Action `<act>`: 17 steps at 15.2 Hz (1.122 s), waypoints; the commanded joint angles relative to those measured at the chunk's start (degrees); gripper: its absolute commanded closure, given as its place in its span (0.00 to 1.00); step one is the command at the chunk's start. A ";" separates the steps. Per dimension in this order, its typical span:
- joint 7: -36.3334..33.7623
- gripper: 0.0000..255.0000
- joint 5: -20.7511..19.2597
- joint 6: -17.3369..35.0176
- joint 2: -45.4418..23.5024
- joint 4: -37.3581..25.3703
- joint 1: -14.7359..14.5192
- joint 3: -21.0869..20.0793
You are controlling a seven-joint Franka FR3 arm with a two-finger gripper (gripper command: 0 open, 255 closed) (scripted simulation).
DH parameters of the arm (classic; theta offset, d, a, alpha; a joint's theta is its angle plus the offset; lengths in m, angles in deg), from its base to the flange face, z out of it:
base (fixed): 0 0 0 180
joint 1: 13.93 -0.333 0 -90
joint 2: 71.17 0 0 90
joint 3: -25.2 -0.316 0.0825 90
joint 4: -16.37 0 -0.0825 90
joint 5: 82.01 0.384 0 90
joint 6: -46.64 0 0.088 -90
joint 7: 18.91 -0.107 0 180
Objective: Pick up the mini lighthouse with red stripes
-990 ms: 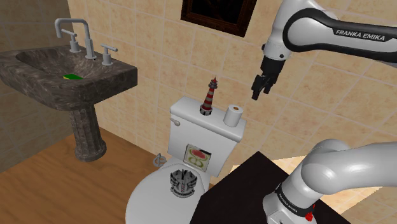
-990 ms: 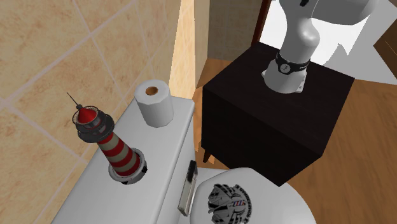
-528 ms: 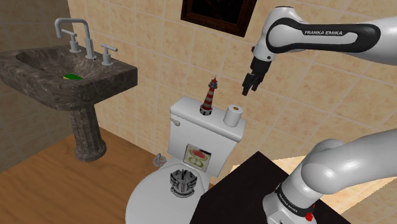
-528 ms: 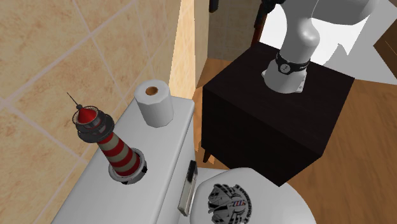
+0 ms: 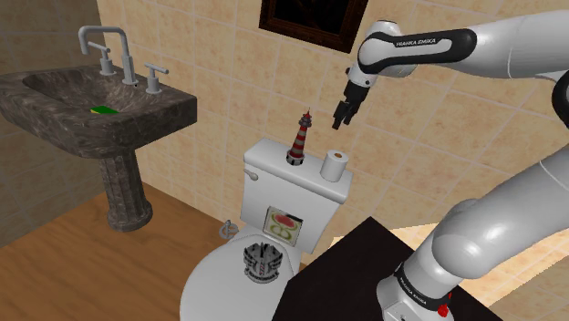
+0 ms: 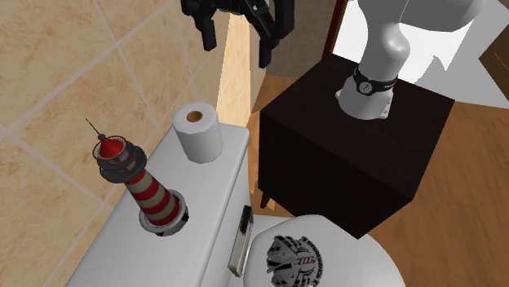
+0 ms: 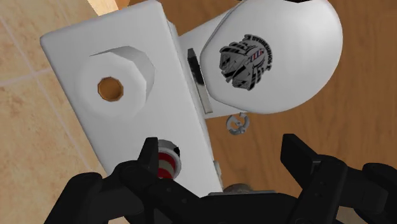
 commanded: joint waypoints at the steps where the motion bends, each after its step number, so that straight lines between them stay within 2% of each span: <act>1: 3.24 0.00 2.21 1.78 -4.62 -3.10 -0.30 1.33; 7: 13.25 0.00 10.46 3.18 -18.54 -15.23 0.44 3.71; 13: 21.34 0.00 18.80 0.60 -33.31 -31.38 3.81 3.12; 17: 22.13 0.00 19.44 2.44 -34.44 -30.56 4.05 2.82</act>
